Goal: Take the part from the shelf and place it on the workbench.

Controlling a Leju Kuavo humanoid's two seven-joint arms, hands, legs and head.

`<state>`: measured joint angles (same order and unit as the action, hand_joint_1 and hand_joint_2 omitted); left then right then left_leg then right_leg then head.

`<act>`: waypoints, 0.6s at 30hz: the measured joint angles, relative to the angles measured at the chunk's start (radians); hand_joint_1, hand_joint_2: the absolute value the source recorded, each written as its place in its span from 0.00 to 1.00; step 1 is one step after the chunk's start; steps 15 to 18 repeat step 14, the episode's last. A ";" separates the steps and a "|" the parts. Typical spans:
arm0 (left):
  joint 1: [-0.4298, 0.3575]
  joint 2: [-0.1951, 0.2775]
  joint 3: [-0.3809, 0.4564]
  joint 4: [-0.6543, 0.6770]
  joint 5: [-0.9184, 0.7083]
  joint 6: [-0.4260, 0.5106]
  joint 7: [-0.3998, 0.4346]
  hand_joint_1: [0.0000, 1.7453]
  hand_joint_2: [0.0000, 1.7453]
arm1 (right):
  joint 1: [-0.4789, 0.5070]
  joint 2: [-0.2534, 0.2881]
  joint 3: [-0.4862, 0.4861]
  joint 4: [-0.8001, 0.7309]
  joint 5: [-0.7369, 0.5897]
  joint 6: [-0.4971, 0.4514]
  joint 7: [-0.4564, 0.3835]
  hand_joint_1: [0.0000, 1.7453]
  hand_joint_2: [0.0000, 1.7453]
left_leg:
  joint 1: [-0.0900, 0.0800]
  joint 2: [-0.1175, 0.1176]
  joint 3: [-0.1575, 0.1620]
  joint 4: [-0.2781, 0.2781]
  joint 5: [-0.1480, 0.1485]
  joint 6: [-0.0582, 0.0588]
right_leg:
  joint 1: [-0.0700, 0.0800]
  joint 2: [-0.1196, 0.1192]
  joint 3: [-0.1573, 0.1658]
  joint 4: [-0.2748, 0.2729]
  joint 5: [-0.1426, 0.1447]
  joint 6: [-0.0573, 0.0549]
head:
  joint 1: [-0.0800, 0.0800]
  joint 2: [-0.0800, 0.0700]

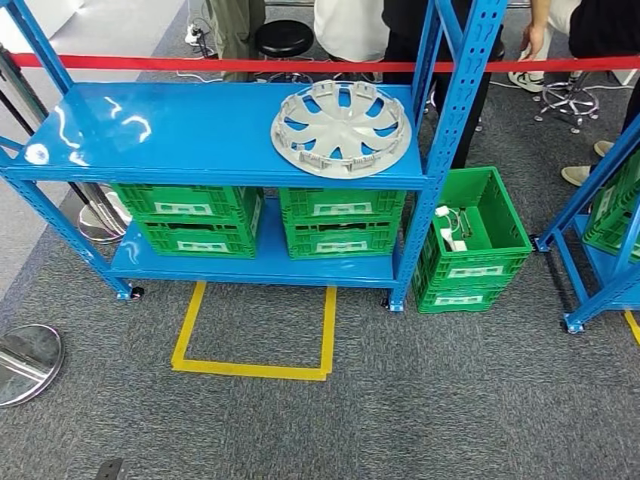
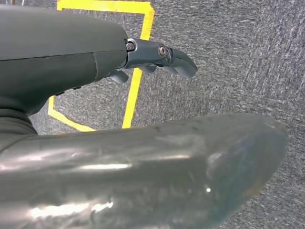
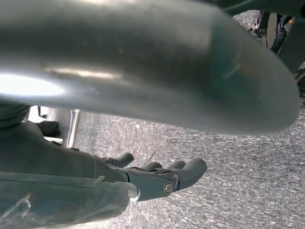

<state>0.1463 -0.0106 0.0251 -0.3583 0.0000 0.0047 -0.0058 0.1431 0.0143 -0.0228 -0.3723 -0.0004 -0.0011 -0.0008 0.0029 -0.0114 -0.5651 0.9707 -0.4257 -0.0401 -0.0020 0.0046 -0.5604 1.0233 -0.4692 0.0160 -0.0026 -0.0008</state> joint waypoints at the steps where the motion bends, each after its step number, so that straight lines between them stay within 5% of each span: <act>1: 0.000 0.000 0.000 -0.001 0.000 0.000 0.000 0.00 0.00 | 0.000 0.000 0.001 0.000 0.000 0.000 0.000 0.00 0.00 | 0.000 0.000 0.000 0.000 0.000 0.000 | 0.000 0.000 0.000 0.000 0.000 0.000 | 0.000 0.000; 5: 0.001 0.001 -0.001 -0.003 0.000 -0.001 0.000 0.00 0.00 | 0.000 -0.001 0.002 -0.002 0.000 0.000 0.000 0.00 0.00 | 0.000 0.000 0.000 0.000 0.000 0.000 | 0.000 0.000 0.000 0.000 0.000 0.000 | 0.000 0.000; 7: 0.001 0.001 -0.001 -0.004 0.000 -0.001 0.000 0.00 0.00 | 0.000 -0.001 0.002 -0.002 0.000 0.001 0.000 0.00 0.50 | 0.000 0.000 0.000 0.000 0.000 0.000 | 0.000 0.000 0.000 0.000 0.000 0.000 | 0.000 0.000; 9: 0.001 0.002 -0.002 -0.005 0.000 -0.001 0.000 0.00 0.00 | 0.000 -0.001 0.003 -0.002 0.000 0.001 0.000 0.00 0.50 | 0.000 0.000 0.000 0.000 0.000 0.000 | 0.000 0.000 0.000 0.000 0.000 0.000 | 0.000 0.000; 11: 0.001 0.002 -0.002 -0.005 0.000 -0.001 0.000 0.00 0.00 | 0.000 -0.002 0.003 -0.002 0.000 0.001 0.000 0.00 0.00 | 0.000 0.000 0.000 0.000 0.000 0.000 | 0.000 0.000 0.000 0.000 0.000 0.000 | 0.000 0.000; 18: 0.001 0.002 -0.003 -0.005 0.000 -0.001 0.000 0.00 0.00 | 0.000 -0.002 0.003 -0.002 0.000 0.001 0.000 0.00 0.00 | 0.000 0.000 0.000 0.000 0.000 0.000 | 0.000 0.000 0.000 0.000 0.000 0.000 | 0.000 0.000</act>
